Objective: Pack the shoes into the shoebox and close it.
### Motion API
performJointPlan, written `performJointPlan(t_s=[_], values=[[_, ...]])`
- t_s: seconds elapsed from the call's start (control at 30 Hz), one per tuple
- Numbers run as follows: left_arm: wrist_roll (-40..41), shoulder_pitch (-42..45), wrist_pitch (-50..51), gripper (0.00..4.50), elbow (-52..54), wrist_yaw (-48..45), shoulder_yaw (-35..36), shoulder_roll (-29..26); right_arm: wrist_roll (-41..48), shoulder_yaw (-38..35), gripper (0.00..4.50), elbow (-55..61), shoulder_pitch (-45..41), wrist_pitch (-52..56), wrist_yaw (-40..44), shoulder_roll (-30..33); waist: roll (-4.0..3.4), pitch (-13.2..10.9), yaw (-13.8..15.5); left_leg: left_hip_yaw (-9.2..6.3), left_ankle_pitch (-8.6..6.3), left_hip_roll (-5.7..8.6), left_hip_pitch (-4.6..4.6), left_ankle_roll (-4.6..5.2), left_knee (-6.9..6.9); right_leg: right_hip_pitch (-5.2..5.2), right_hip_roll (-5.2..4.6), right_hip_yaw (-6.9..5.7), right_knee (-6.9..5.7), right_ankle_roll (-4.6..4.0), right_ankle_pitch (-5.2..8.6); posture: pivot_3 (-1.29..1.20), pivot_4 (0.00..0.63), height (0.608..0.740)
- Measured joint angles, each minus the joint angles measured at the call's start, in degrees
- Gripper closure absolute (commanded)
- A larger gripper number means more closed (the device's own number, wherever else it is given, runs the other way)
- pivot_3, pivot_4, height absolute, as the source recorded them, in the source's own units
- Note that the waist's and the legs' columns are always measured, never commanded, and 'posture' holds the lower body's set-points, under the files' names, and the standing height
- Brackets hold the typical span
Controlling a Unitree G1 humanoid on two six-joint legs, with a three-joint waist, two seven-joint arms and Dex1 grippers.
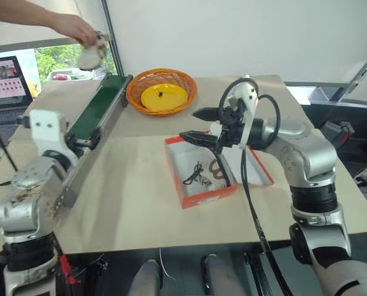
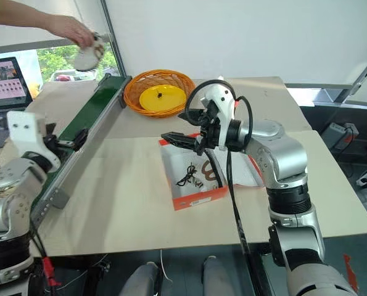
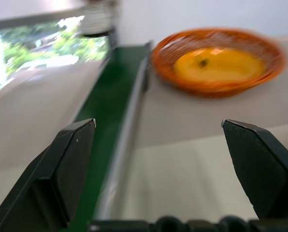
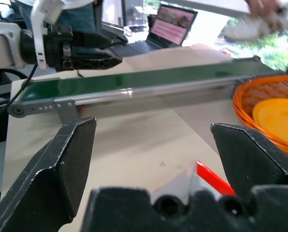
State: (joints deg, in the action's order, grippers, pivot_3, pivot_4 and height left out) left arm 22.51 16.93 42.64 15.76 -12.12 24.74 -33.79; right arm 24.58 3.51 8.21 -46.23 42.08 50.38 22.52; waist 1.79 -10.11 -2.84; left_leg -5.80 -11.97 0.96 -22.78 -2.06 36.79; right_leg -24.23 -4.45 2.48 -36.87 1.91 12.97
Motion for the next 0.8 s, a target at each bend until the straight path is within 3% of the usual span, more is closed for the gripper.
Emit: performJointPlan(t_s=[0.23, 0.5, 0.8], values=[[0.4, -1.4, -1.1, 0.00, -6.6, -2.7, 5.6, -2.2, -3.2, 5.1, 0.02, -0.8, 2.2, -7.3, -0.9, -3.1, 0.01, 0.0, 0.3, -0.01, 0.00, 0.00, 0.00, -0.02, 0.00, -0.02, -0.01, -0.02, 0.01, 0.00, 0.00, 0.00, 0.150, 0.740], [0.3, -2.0, -4.4, 0.00, -12.3, -5.6, 6.6, -2.9, -5.5, 7.8, 0.02, -3.2, 2.3, -13.8, -2.2, -7.8, 0.01, 0.0, 0.3, -0.02, 0.00, 0.00, 0.05, -0.02, 0.00, -0.01, 0.00, -0.02, -0.06, -0.01, 0.00, 0.00, 0.150, 0.740], [-0.3, -3.8, -11.9, 0.00, -23.4, -20.0, 3.8, -11.0, -6.5, 8.5, 0.02, -4.2, 2.8, -16.0, -4.6, -10.1, 0.01, 0.0, 0.1, 0.00, 0.00, -0.02, 0.08, -0.02, -0.07, -0.06, 0.00, -0.03, -0.10, -0.04, 0.01, 0.00, 0.150, 0.740]])
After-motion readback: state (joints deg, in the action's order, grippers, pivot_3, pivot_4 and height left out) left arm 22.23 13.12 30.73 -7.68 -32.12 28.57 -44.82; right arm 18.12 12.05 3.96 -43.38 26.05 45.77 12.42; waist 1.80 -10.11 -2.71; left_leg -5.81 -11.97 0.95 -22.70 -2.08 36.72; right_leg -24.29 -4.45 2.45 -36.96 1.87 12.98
